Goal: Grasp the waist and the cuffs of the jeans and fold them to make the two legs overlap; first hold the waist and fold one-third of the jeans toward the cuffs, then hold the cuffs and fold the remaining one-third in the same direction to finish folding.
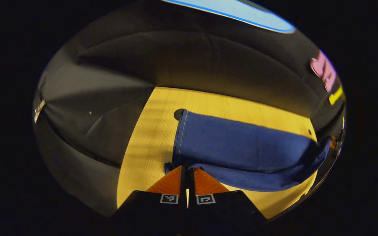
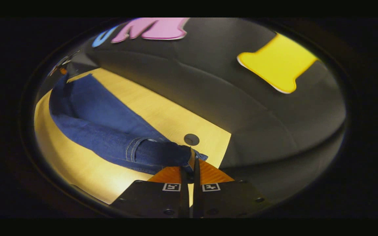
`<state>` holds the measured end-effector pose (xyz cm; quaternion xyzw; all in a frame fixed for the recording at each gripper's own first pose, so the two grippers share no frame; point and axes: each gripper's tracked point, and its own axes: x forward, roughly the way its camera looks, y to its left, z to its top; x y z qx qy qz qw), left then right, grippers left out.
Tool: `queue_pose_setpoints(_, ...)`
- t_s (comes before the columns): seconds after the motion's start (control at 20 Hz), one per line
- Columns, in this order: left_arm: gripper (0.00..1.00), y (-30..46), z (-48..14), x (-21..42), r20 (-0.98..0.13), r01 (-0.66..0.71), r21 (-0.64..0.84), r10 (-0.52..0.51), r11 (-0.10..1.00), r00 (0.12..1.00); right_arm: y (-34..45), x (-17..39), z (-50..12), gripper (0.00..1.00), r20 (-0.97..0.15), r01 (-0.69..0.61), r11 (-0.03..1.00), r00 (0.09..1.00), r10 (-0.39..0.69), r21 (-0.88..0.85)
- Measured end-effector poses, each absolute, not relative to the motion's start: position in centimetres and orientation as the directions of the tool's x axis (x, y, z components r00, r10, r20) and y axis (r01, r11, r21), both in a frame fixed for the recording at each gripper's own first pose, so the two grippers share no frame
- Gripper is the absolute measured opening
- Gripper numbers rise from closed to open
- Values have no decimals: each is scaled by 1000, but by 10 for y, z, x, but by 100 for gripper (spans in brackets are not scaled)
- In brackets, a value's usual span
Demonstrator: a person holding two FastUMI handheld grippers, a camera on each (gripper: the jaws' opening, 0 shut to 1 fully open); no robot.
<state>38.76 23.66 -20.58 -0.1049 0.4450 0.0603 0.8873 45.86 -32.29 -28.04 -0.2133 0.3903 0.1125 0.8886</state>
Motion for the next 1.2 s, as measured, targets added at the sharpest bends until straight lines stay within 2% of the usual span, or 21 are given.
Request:
queue_pose_setpoints(0.2,6,246,-171,405,-808,-299,-189,25,935,589,-336,490,-294,8,-773,-198,964,635,-11,-176)
queue_pose_setpoints(0.35,6,253,-156,406,-817,-315,-145,67,938,573,-327,506,-300,8,-785,-91,992,619,-17,-93)
queue_pose_setpoints(0.4,9,251,-156,407,-809,-318,-132,84,939,581,-329,505,-301,3,-789,-58,995,614,-30,-83)
queue_pose_setpoints(0.45,11,255,-145,409,-788,-332,-107,124,937,603,-330,500,-296,5,-791,-24,997,610,-43,-73)
queue_pose_setpoints(0.5,16,251,-134,415,-752,-328,-118,132,937,646,-332,498,-288,22,-783,19,998,619,-61,-63)
queue_pose_setpoints(0.65,77,254,-77,423,-610,-322,-99,198,941,767,-337,482,-253,74,-726,141,990,682,-88,13)
queue_pose_setpoints(0.7,97,253,-57,418,-553,-318,-68,229,946,801,-344,473,-239,84,-697,192,981,707,-119,28)
queue_pose_setpoints(0.85,96,234,-3,394,-393,-293,32,282,955,875,-365,437,-224,100,-594,313,946,779,-203,87)
queue_pose_setpoints(1.0,96,202,19,361,-319,-248,43,248,968,915,-376,412,-213,99,-521,417,897,803,-290,144)
queue_pose_setpoints(1.2,96,145,21,317,-309,-200,-11,186,980,933,-388,400,-241,98,-529,490,852,780,-333,187)
